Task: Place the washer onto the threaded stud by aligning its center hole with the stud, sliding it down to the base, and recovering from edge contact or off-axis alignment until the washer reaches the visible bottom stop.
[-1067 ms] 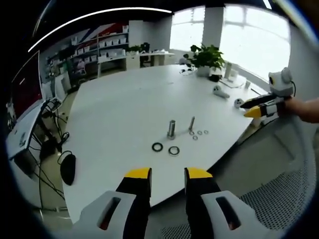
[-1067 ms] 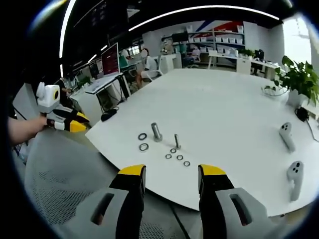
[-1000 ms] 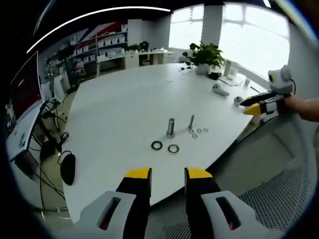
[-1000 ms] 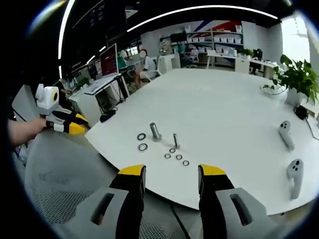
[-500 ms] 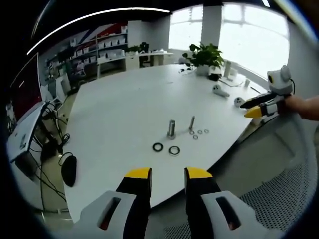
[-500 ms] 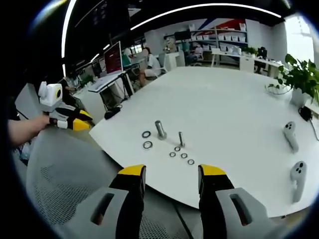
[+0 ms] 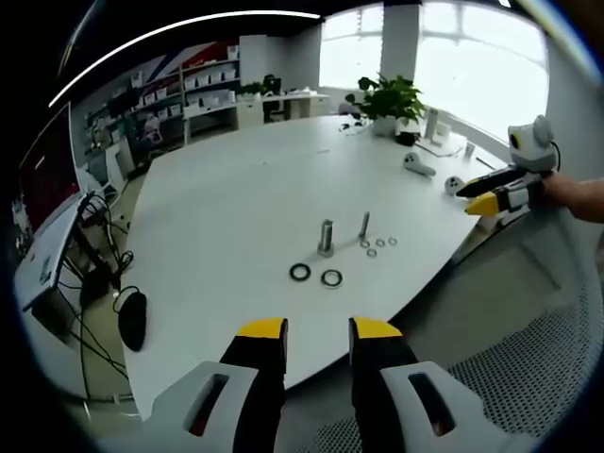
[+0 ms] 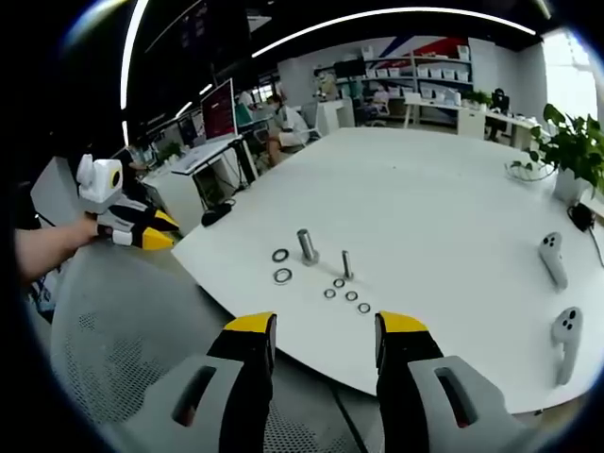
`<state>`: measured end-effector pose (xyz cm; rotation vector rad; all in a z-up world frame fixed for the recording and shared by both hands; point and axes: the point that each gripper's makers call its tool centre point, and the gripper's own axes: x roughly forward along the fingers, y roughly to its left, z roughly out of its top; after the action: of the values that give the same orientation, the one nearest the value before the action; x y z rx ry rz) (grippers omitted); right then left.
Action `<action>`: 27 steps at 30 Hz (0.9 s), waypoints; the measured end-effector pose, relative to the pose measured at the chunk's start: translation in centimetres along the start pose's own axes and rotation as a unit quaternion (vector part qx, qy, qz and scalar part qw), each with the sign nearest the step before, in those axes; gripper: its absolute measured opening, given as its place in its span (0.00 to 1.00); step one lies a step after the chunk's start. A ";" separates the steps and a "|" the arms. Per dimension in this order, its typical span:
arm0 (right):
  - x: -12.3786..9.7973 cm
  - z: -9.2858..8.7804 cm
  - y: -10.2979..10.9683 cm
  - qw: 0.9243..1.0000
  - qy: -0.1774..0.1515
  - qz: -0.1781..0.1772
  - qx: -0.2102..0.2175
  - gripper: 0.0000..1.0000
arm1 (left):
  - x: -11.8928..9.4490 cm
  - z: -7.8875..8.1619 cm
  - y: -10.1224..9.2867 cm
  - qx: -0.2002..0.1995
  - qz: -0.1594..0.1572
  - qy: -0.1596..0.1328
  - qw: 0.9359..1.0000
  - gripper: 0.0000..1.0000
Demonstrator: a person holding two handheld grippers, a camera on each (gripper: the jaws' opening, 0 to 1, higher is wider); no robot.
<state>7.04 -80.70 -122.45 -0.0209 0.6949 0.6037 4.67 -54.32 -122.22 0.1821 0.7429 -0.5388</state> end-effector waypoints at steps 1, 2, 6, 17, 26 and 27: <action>0.0 0.0 -0.1 1.000 0.000 -0.001 0.001 0.44 | 0.0 0.0 0.1 0.000 0.002 -0.001 1.000 0.24; 0.0 0.0 -0.1 1.000 0.000 0.000 0.004 0.44 | -0.1 0.2 0.1 -0.003 0.003 -0.004 1.000 0.24; -0.1 0.1 0.0 1.000 -0.004 0.000 0.004 0.44 | 0.0 0.1 0.1 -0.003 0.002 -0.001 1.000 0.24; -0.2 0.2 -0.3 1.000 -0.009 -0.006 0.015 0.43 | 0.2 -0.5 0.0 -0.002 0.001 0.018 1.000 0.23; -0.2 0.2 -0.6 1.000 -0.010 -0.014 0.018 0.43 | 0.4 -1.0 0.3 0.005 0.005 0.034 0.999 0.24; -0.2 0.1 -0.5 1.000 -0.008 -0.013 0.017 0.43 | 0.4 -0.9 0.3 -0.002 0.003 0.031 1.000 0.24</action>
<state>7.26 -81.22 -122.29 0.0070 0.6887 0.5662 4.53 -53.89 -123.15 0.1980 0.8033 -0.5273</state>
